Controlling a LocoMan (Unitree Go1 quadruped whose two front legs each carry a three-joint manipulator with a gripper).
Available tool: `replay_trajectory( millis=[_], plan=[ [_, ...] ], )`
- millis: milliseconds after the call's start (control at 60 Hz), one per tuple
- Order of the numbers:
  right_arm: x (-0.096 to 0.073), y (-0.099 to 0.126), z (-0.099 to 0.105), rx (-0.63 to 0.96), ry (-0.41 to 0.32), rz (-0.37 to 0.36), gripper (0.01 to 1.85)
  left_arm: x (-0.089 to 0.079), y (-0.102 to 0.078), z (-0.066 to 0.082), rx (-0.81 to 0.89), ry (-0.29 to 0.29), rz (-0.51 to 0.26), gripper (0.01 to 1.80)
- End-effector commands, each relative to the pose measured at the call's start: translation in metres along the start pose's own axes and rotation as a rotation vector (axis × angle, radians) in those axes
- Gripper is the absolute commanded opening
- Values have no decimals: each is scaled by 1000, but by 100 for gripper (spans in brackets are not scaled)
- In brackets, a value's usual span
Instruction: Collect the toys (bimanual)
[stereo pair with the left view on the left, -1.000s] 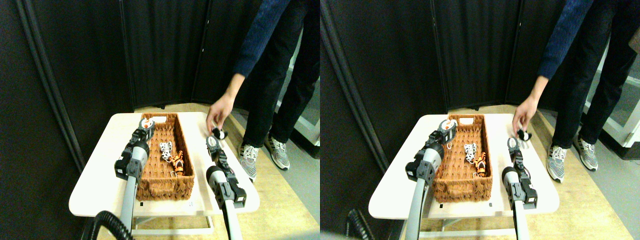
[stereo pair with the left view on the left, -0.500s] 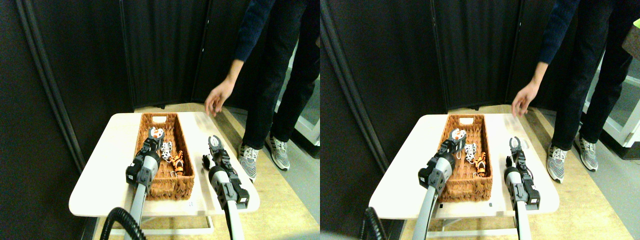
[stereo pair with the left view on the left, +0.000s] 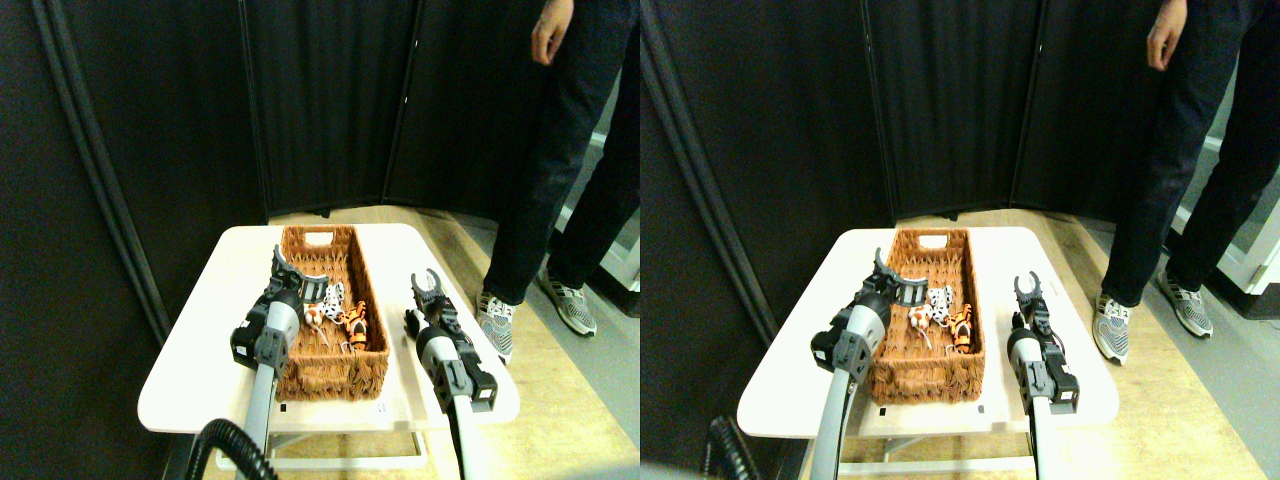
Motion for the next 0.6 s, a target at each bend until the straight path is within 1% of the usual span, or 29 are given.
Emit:
replay_trajectory(
  millis=[17,67,100,133,150,167,183,250,333,350,383,433,483,550,600],
  plan=[
    [0,7,3,7,-4,16,36,-7,-11,7,34,-15,-56,89],
    [-1,5,4,10,-13,-11,53,-10,-11,16,35,-23,-55,80],
    [-1,4,4,7,-10,-9,57,-12,-11,20,52,-37,-59,75],
    [0,2,3,20,-5,-7,57,-14,-10,24,52,-60,-60,69],
    [0,2,3,20,-5,-7,57,-14,-10,24,52,-60,-60,69],
    [-1,0,2,35,-1,-8,57,-15,-8,29,36,-66,-56,63],
    [-1,0,2,35,-1,-8,57,-15,-8,29,36,-66,-56,63],
    [0,-2,-1,56,3,-8,61,-20,-5,39,38,-78,-57,50],
    [-1,-4,-4,70,11,-13,70,-25,0,51,28,-84,-69,35],
    [-1,-4,-5,74,16,-13,72,-26,2,54,29,-95,-69,32],
    [-1,-4,-5,75,20,-13,72,-27,3,55,32,-103,-68,30],
    [-1,-6,-6,80,33,-18,75,-30,8,63,50,-105,-73,23],
    [-1,-7,-7,76,34,-32,76,-32,10,67,57,-105,-66,20],
    [-2,-14,-8,66,39,-49,80,-36,18,75,75,-132,-52,12],
    [-3,-21,-10,67,44,-64,83,-39,24,80,95,-132,-48,7]
  ],
)
